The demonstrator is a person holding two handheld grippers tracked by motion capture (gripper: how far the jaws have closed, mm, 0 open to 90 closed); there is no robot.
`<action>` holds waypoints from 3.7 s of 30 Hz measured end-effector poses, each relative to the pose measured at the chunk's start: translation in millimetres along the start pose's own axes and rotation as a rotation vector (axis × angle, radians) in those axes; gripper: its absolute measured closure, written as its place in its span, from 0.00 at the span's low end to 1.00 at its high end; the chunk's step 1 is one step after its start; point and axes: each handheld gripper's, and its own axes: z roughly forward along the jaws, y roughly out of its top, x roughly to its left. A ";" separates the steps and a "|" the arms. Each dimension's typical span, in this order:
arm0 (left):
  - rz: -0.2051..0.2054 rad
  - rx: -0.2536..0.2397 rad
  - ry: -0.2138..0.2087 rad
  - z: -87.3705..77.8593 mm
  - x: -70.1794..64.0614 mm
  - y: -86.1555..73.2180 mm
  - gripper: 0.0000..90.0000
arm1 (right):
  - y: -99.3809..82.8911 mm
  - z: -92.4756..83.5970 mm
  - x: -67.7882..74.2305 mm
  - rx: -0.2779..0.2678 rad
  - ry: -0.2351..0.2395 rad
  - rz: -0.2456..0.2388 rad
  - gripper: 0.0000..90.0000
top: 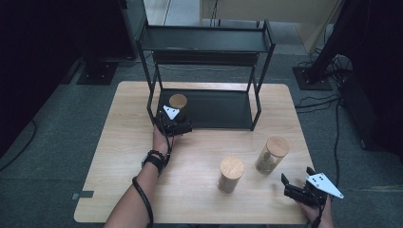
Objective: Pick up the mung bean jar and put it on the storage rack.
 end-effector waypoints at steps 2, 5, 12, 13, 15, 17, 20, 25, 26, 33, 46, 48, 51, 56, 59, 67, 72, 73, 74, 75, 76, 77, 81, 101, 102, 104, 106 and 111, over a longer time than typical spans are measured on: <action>0.001 0.000 -0.013 -3.4 -0.4 -1.9 0.00 | 0.0 0.0 0.0 0.001 -0.001 0.000 0.03; 0.000 0.003 -0.022 -6.9 0.2 -4.1 0.00 | 0.0 0.2 0.0 0.001 -0.002 0.000 0.03; 0.018 0.008 -0.025 -12.3 1.1 -7.3 0.00 | 0.0 0.1 0.2 0.001 -0.005 0.001 0.03; 0.018 0.006 -0.026 -13.2 1.4 -7.8 0.00 | 0.0 0.1 0.2 0.001 -0.006 0.000 0.03; 0.015 0.001 -0.029 -15.2 1.8 -8.9 0.00 | 0.0 0.1 0.2 0.000 -0.006 0.000 0.03; 0.015 -0.001 -0.030 -16.4 1.8 -9.6 0.01 | 0.0 0.1 0.3 0.000 -0.006 0.000 0.03; 0.009 -0.010 -0.034 -21.6 2.3 -12.6 0.00 | 0.0 0.0 0.5 0.000 -0.006 -0.002 0.03; 0.019 -0.014 -0.039 -28.1 1.9 -16.3 0.01 | 0.0 0.0 0.7 0.001 -0.008 -0.003 0.03; 0.024 -0.014 -0.041 -29.4 1.5 -17.0 0.01 | 0.0 0.0 0.8 0.001 -0.008 -0.003 0.03; 0.034 -0.030 -0.046 -38.4 2.8 -22.2 0.01 | 0.0 0.1 1.1 0.001 -0.010 -0.006 0.03; 0.034 -0.033 -0.060 -53.0 8.5 -30.5 0.01 | 0.0 0.1 1.7 0.001 -0.015 -0.013 0.03; 0.033 -0.035 -0.061 -54.5 9.5 -31.4 0.01 | 0.0 0.1 1.8 0.002 -0.015 -0.013 0.03; 0.038 -0.037 -0.063 -59.4 11.7 -34.3 0.01 | 0.0 0.1 2.0 0.002 -0.016 -0.013 0.03; 0.036 -0.033 -0.070 -65.0 15.4 -37.6 0.01 | -0.1 -0.1 2.1 0.003 -0.016 -0.016 0.03; 0.035 -0.036 -0.070 -68.0 16.8 -39.3 0.01 | -0.1 -0.1 2.2 0.003 -0.016 -0.018 0.03; 0.039 -0.028 -0.069 -77.7 20.8 -45.0 0.01 | 0.0 0.1 2.4 0.004 -0.015 -0.018 0.03; 0.047 -0.027 -0.071 -86.2 24.3 -49.8 0.01 | -0.1 0.1 2.4 0.004 -0.015 -0.018 0.03; 0.041 -0.030 -0.070 -89.2 26.3 -51.5 0.01 | -0.1 0.1 2.4 0.004 -0.015 -0.019 0.03; 0.041 -0.030 -0.070 -89.2 26.3 -51.5 0.01 | -0.1 0.1 2.4 0.004 -0.015 -0.019 0.03; 0.037 -0.031 -0.070 -91.2 27.5 -52.7 0.01 | 0.0 0.1 2.5 0.006 -0.015 -0.017 0.03; 0.034 -0.030 -0.069 -92.8 28.4 -53.6 0.01 | 0.0 0.2 2.5 0.006 -0.014 -0.016 0.03; 0.032 -0.030 -0.069 -95.2 29.5 -55.0 0.01 | 0.0 0.2 2.5 0.007 -0.014 -0.016 0.03; 0.032 -0.027 -0.069 -99.7 31.9 -57.6 0.01 | 0.1 0.3 2.5 0.008 -0.014 -0.016 0.03; 0.031 -0.033 -0.031 -130.4 48.6 -75.4 0.02 | -0.1 0.1 1.8 0.004 -0.018 -0.018 0.03; 0.026 -0.035 -0.028 -131.7 49.5 -76.2 0.02 | -0.1 0.1 1.9 0.004 -0.018 -0.019 0.03; 0.021 -0.036 -0.025 -135.8 52.2 -78.4 0.02 | -0.1 0.1 1.9 0.003 -0.018 -0.019 0.03; 0.017 -0.045 -0.021 -139.5 53.9 -80.7 0.02 | -0.1 0.1 2.1 0.005 -0.018 -0.019 0.03; 0.027 -0.047 -0.014 -148.8 58.0 -86.1 0.01 | -0.1 0.1 2.2 0.005 -0.021 -0.019 0.03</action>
